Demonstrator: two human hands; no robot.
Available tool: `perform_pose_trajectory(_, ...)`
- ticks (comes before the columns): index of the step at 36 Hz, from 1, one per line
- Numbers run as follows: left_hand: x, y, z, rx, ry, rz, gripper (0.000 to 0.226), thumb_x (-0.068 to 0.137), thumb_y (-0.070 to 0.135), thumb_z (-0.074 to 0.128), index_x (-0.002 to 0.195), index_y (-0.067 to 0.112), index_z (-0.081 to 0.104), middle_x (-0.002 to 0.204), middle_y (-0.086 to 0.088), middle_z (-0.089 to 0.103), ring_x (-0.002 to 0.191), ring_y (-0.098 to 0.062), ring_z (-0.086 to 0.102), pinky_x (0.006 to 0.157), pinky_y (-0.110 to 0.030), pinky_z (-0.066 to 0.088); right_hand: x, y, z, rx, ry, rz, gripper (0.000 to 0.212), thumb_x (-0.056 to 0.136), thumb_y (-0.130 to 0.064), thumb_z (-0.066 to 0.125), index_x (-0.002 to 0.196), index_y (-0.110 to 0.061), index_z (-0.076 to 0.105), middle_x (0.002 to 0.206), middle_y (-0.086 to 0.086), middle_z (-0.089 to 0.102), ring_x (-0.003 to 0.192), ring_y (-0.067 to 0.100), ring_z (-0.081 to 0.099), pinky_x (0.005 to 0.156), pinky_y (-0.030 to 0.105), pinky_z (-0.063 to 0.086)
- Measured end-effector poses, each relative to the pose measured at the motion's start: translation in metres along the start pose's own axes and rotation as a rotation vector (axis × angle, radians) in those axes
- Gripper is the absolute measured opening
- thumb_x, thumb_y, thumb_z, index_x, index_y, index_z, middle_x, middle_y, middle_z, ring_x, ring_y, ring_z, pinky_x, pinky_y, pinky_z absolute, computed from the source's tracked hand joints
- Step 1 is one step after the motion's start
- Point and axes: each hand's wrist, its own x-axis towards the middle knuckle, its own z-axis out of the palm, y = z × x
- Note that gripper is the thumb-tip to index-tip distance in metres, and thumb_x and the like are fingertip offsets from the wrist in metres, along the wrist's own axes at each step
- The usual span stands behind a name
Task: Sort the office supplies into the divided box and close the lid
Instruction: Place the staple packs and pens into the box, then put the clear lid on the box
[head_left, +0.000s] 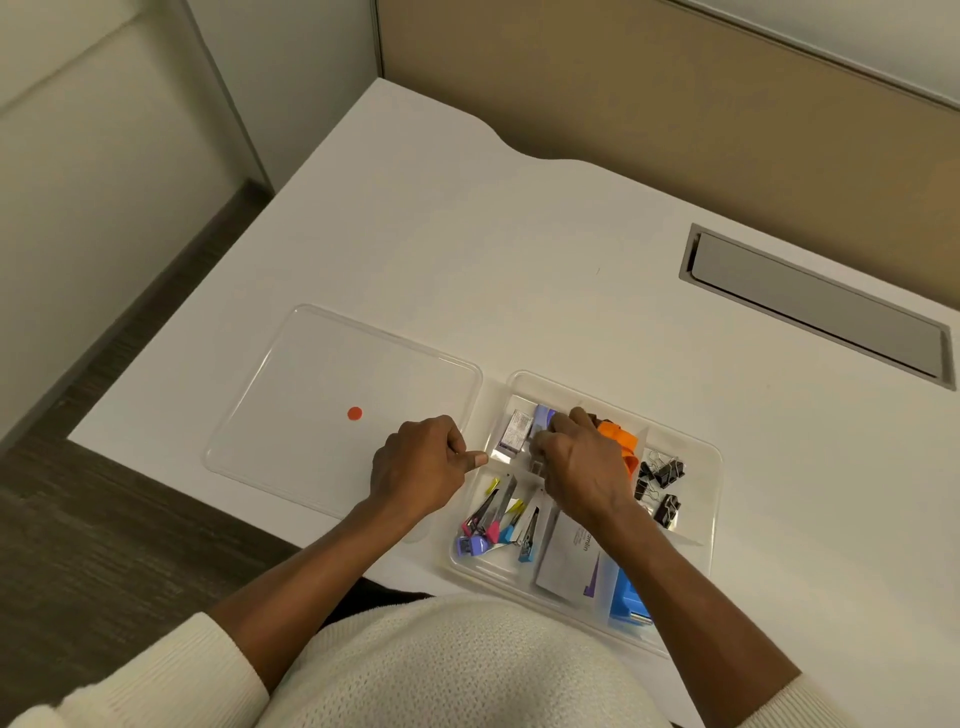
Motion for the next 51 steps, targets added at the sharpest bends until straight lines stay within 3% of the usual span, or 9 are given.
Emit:
perform_pose_trajectory(6, 0.000, -0.004, 0.000, -0.007, -0.004, -0.023, 0.044, 0.085, 0.064, 0.070, 0.095, 0.021, 0.069, 0.089, 0.003, 0.075, 0.078, -0.015, 0.070, 0.072, -0.034, 0.061, 0.003, -0.002, -0.006, 0.079, 0.107, 0.152, 0.019, 0.073, -0.008, 0.077, 0.092, -0.012, 0.075, 0.085, 0.003, 0.066, 0.083, 0.023, 0.055, 0.052, 0.033, 0.048)
perform_pose_trajectory(13, -0.003, -0.004, -0.003, -0.033, -0.015, -0.039, 0.047, 0.084, 0.066, 0.070, 0.095, 0.021, 0.069, 0.089, 0.004, 0.074, 0.079, -0.014, 0.070, 0.073, -0.034, 0.061, 0.003, -0.005, -0.006, -0.082, -0.032, 0.039, 0.018, 0.076, -0.017, 0.080, 0.088, -0.007, 0.072, 0.090, 0.008, 0.063, 0.093, 0.027, 0.052, 0.049, 0.033, 0.039)
perform_pose_trajectory(16, -0.001, -0.009, -0.009, -0.080, 0.006, -0.057, 0.043, 0.084, 0.064, 0.072, 0.094, 0.022, 0.070, 0.089, 0.006, 0.075, 0.080, -0.014, 0.070, 0.075, -0.036, 0.062, 0.006, -0.006, -0.005, -0.083, -0.010, 0.064, 0.020, 0.074, -0.017, 0.084, 0.089, -0.007, 0.074, 0.089, 0.007, 0.063, 0.091, 0.025, 0.052, 0.050, 0.033, 0.046)
perform_pose_trajectory(25, 0.022, -0.065, -0.058, -0.140, 0.274, -0.191, 0.029, 0.086, 0.051, 0.077, 0.080, 0.024, 0.067, 0.080, 0.009, 0.073, 0.072, -0.014, 0.068, 0.065, -0.035, 0.061, 0.021, -0.062, -0.031, 0.300, 0.230, 0.011, 0.013, 0.088, -0.012, 0.071, 0.100, -0.010, 0.075, 0.092, 0.004, 0.063, 0.085, 0.022, 0.060, 0.058, 0.039, 0.054)
perform_pose_trajectory(32, 0.047, -0.125, -0.095, 0.119, 0.398, -0.308, 0.044, 0.088, 0.042, 0.076, 0.114, 0.009, 0.063, 0.119, -0.015, 0.064, 0.113, -0.033, 0.058, 0.083, -0.047, 0.057, 0.036, -0.127, -0.022, 0.380, -0.052, 0.039, 0.037, 0.090, -0.027, 0.067, 0.121, -0.007, 0.064, 0.113, 0.014, 0.061, 0.094, 0.031, 0.065, 0.079, 0.042, 0.057)
perform_pose_trajectory(37, 0.059, -0.150, -0.103, 0.175, 0.294, -0.437, 0.077, 0.084, 0.051, 0.077, 0.132, -0.002, 0.048, 0.133, -0.025, 0.054, 0.123, -0.041, 0.052, 0.096, -0.053, 0.053, 0.044, -0.150, -0.013, 0.274, -0.276, 0.121, 0.054, 0.090, -0.034, 0.067, 0.127, 0.000, 0.045, 0.123, 0.025, 0.048, 0.120, 0.044, 0.043, 0.105, 0.049, 0.041)
perform_pose_trajectory(41, 0.060, -0.147, -0.095, 0.152, 0.266, -0.438, 0.087, 0.083, 0.053, 0.078, 0.140, -0.002, 0.040, 0.142, -0.025, 0.048, 0.132, -0.042, 0.046, 0.100, -0.053, 0.051, 0.050, -0.160, 0.008, 0.420, -0.349, 0.284, 0.085, 0.084, -0.041, 0.074, 0.145, -0.005, 0.029, 0.153, 0.037, 0.011, 0.142, 0.059, 0.013, 0.113, 0.056, 0.034)
perform_pose_trajectory(46, 0.061, -0.139, -0.084, 0.205, 0.279, -0.428, 0.087, 0.083, 0.058, 0.075, 0.139, 0.000, 0.041, 0.142, -0.024, 0.048, 0.130, -0.041, 0.048, 0.098, -0.054, 0.051, 0.048, -0.171, 0.008, 0.681, -0.190, 0.382, 0.091, 0.078, -0.039, 0.078, 0.152, -0.018, 0.028, 0.162, 0.023, 0.002, 0.149, 0.045, 0.011, 0.116, 0.052, 0.036)
perform_pose_trajectory(51, 0.070, -0.139, -0.091, 0.148, 0.315, -0.508, 0.084, 0.080, 0.058, 0.078, 0.132, 0.000, 0.046, 0.139, -0.026, 0.049, 0.127, -0.043, 0.048, 0.097, -0.057, 0.048, 0.046, -0.168, -0.003, 0.978, -0.019, 0.504, 0.070, 0.075, -0.041, 0.080, 0.137, -0.030, 0.049, 0.160, 0.004, 0.017, 0.148, 0.026, 0.023, 0.107, 0.035, 0.039)
